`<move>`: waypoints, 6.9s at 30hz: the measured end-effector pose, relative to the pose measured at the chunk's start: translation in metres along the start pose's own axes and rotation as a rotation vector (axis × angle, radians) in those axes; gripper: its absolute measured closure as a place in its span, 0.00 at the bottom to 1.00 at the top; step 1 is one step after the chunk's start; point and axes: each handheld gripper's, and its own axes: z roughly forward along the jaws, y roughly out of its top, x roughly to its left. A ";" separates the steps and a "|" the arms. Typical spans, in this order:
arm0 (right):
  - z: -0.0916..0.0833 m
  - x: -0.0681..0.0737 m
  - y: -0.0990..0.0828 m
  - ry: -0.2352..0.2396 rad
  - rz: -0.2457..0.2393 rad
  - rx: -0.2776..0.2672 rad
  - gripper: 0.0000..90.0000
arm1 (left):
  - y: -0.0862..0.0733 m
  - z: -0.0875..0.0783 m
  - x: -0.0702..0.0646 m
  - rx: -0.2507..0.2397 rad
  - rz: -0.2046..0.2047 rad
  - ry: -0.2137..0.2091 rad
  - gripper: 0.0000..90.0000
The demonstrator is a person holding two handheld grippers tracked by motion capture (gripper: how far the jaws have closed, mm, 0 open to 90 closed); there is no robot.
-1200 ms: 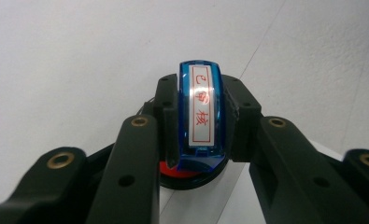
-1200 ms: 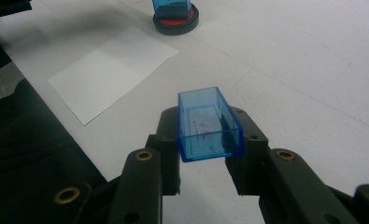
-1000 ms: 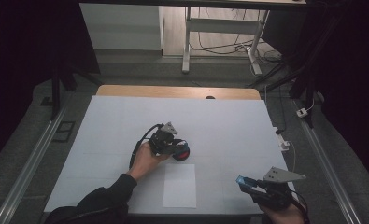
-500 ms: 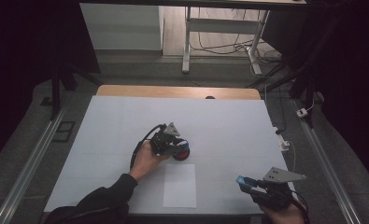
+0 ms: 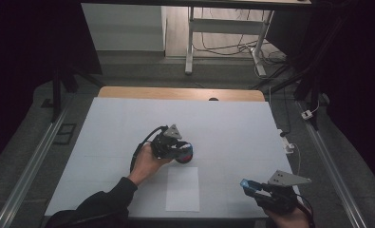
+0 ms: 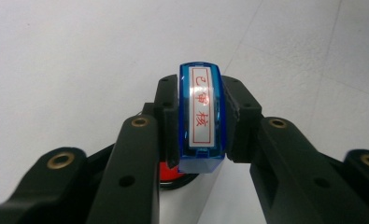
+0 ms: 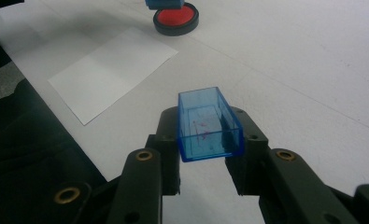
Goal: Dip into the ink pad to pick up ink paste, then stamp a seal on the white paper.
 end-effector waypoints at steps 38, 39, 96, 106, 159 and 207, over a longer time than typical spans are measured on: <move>0.000 0.000 0.000 0.003 -0.003 -0.001 0.75 | -0.005 -0.040 -0.027 -0.051 0.011 -0.078 0.78; 0.000 0.000 0.000 0.002 -0.003 -0.001 0.75 | -0.005 -0.040 -0.028 -0.050 0.011 -0.079 0.78; -0.001 0.000 0.000 0.015 -0.004 -0.005 0.75 | -0.040 -0.022 -0.065 0.033 -0.002 -0.077 0.78; -0.001 0.000 0.000 0.017 -0.004 -0.003 0.75 | -0.044 -0.010 -0.065 0.058 -0.008 -0.068 0.78; 0.000 0.000 0.000 0.018 -0.003 0.005 0.75 | -0.050 -0.002 -0.071 0.073 0.022 -0.033 0.79; -0.001 0.000 -0.001 0.026 0.000 0.004 0.75 | -0.043 -0.011 -0.066 0.043 -0.005 -0.054 0.78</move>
